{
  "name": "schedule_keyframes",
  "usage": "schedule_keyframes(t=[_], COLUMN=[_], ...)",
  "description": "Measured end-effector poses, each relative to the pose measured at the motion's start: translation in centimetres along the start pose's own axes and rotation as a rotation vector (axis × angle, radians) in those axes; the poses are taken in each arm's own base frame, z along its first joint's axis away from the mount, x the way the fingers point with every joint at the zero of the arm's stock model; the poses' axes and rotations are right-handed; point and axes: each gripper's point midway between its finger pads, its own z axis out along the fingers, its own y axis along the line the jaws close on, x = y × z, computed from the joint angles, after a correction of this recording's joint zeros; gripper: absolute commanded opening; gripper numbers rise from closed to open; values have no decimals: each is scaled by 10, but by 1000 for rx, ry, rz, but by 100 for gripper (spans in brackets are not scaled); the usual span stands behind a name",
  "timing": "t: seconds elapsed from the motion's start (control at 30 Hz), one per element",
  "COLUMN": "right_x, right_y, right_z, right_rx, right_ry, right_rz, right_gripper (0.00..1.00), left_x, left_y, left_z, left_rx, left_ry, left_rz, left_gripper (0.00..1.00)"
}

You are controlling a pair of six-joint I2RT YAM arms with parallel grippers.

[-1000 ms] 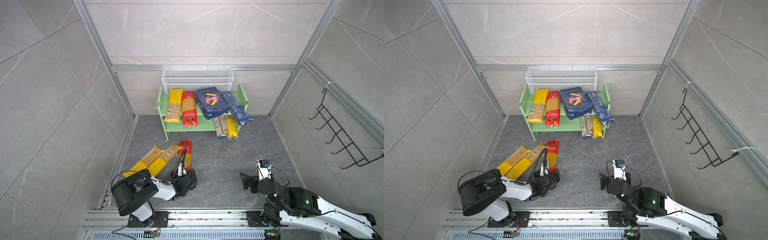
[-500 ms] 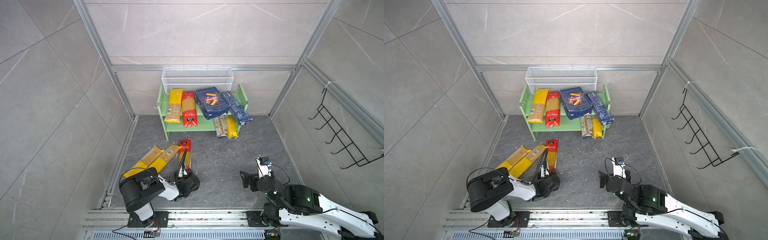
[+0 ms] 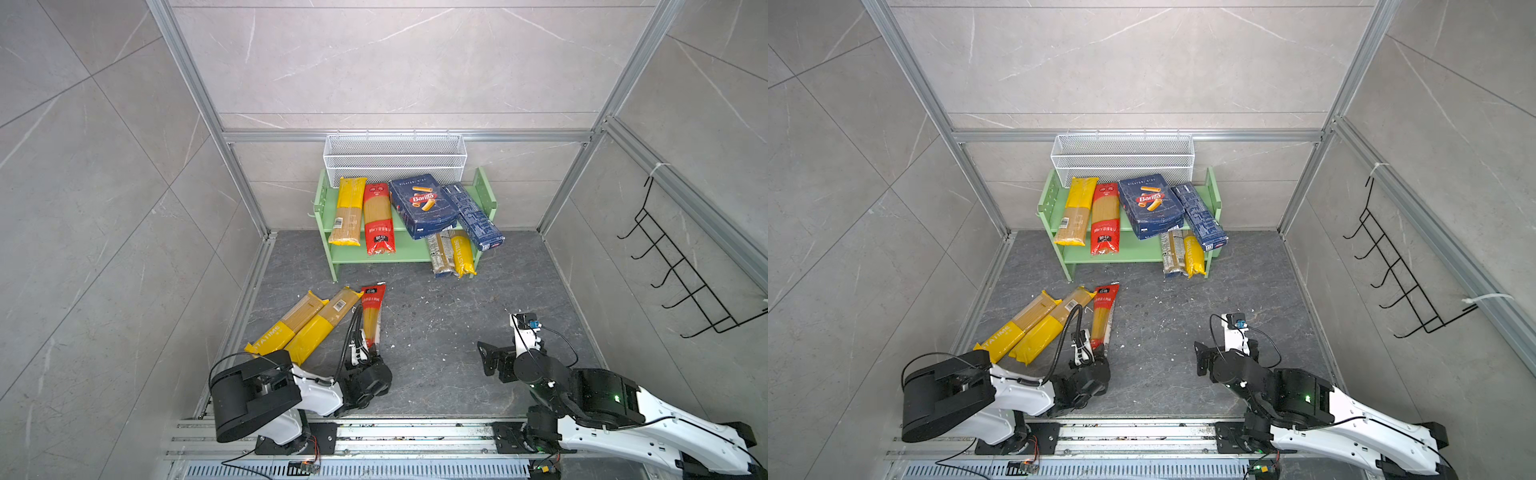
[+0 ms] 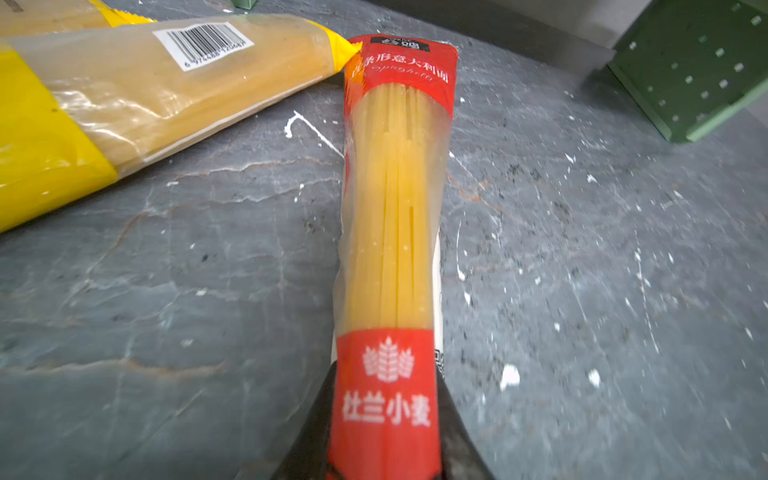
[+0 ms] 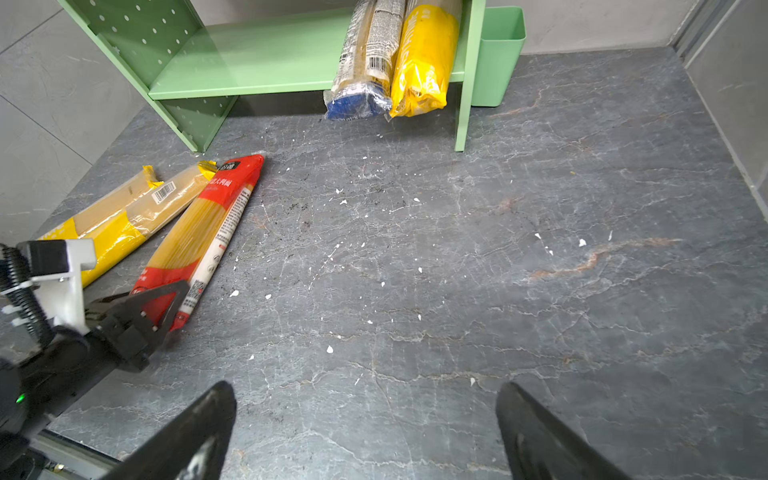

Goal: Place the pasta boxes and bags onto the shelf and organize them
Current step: 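Close the left gripper on the red bag end and tilt it upright, then carry the upright red spaghetti bag toward the lower shelf with left gripper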

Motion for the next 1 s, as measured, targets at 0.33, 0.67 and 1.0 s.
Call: schedule_keyframes(t=[0.33, 0.67, 1.0], right_x=[-3, -10, -13], right_y=[2, 4, 1], right_z=[0, 0, -3], right_rx=[-4, -10, -17], right_ry=[-16, -45, -65], right_rz=[1, -4, 14], right_gripper=[100, 100, 100], left_x=[-5, -18, -38], left_y=[16, 20, 9], left_z=[-26, -46, -47], left_rx=[-6, 23, 41], left_ry=[22, 20, -74], left_rz=[207, 336, 384], left_gripper=[0, 0, 0])
